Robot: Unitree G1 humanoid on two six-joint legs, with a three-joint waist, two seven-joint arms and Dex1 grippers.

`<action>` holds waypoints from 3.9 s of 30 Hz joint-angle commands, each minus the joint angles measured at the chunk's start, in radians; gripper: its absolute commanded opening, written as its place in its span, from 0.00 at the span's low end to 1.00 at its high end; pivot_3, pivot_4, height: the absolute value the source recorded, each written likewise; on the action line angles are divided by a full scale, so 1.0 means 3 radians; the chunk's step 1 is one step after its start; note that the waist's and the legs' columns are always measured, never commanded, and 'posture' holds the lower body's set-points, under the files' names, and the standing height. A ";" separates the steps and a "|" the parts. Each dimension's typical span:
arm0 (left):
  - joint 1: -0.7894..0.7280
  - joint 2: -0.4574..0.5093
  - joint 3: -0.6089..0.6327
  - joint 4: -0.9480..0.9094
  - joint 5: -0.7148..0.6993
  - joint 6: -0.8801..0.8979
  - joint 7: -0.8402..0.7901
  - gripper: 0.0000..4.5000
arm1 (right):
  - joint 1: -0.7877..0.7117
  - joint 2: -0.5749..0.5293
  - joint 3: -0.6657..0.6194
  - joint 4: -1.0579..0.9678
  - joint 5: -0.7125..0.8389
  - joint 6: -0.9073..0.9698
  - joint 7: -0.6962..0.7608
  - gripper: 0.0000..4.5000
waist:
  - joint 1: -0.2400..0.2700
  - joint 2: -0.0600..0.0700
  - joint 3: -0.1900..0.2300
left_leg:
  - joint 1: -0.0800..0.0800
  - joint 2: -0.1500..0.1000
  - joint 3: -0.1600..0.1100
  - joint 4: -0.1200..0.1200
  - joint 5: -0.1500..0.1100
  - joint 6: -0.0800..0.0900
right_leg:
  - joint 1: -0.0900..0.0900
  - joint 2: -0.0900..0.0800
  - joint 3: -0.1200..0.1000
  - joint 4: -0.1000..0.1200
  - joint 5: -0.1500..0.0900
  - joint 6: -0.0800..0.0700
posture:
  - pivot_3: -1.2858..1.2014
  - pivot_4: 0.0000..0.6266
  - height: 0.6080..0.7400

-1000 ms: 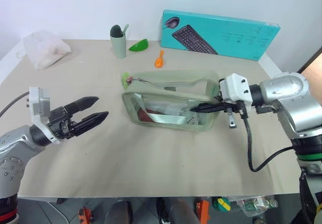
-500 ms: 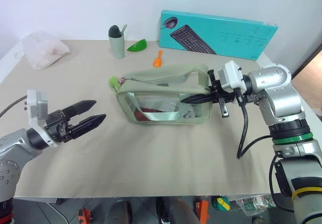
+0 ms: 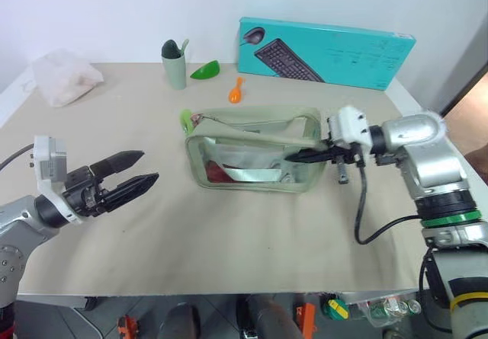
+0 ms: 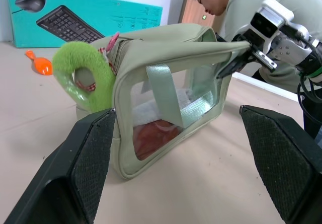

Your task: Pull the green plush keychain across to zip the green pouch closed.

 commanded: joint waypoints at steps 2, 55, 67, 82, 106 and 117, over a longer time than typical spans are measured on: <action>-0.0180 0.0033 -0.0073 0.0076 -0.0017 -0.0018 -0.0075 0.91 | -0.0013 -0.0254 -0.0422 -0.0491 0.0445 0.0535 -0.0007 0.06 | 0.0009 0.0009 0.0006 | -0.0002 0.0001 0.0000 -0.0001 0.0000 -0.0001 | -0.0001 -0.0001 -0.0001 0.0000 -0.0003 -0.0004 | 0.52 0.24 1.00; -0.0264 -0.0117 -0.0327 -0.0042 0.0057 -0.0064 -0.0083 0.91 | -0.0127 -0.0724 -0.0245 -0.1804 0.0623 0.1788 -0.0192 0.76 | 0.0000 0.0019 0.0013 | 0.0002 0.0002 -0.0006 -0.0036 0.0004 -0.0030 | -0.0006 0.0000 -0.0010 -0.0003 -0.0025 -0.0019 | 0.52 0.24 1.00; -0.0387 0.0266 -0.0250 -0.0309 -0.0196 0.0098 -0.0209 0.91 | -0.0090 -0.0640 0.0097 -0.1651 0.0054 0.1627 -0.0433 0.76 | -0.0002 0.0019 0.0013 | 0.0003 0.0001 -0.0007 -0.0037 0.0002 -0.0035 | -0.0006 0.0000 -0.0011 -0.0003 -0.0028 -0.0018 | 0.52 0.24 1.00; -0.0301 0.0112 -0.0272 -0.0316 -0.0100 0.0024 -0.0029 0.91 | -0.0085 -0.0589 0.0237 -0.1538 -0.0281 0.1281 -0.0437 0.01 | -0.0002 0.0019 0.0013 | 0.0003 0.0001 -0.0007 -0.0037 0.0003 -0.0037 | -0.0006 0.0001 -0.0012 -0.0003 -0.0028 -0.0018 | 0.52 0.24 1.00; 0.0031 0.0046 0.0282 -0.0216 -0.0332 0.0030 0.0152 0.91 | -0.0573 0.0254 0.0519 -0.0824 -0.0541 0.0494 -0.0230 0.01 | -0.0006 0.0018 0.0013 | 0.0007 0.0008 -0.0010 -0.0043 0.0001 -0.0049 | -0.0007 0.0001 -0.0010 0.0001 -0.0035 -0.0032 | 0.52 0.24 1.00; -0.0064 0.0043 0.0194 -0.0148 -0.0334 0.0042 0.0167 0.91 | -0.0606 0.0385 0.0406 -0.1028 -0.0326 0.0811 -0.0204 0.01 | -0.0014 0.0017 0.0013 | 0.0019 0.0021 -0.0010 -0.0048 0.0002 -0.0050 | -0.0006 0.0029 -0.0013 0.0005 -0.0032 -0.0036 | 0.52 0.24 1.00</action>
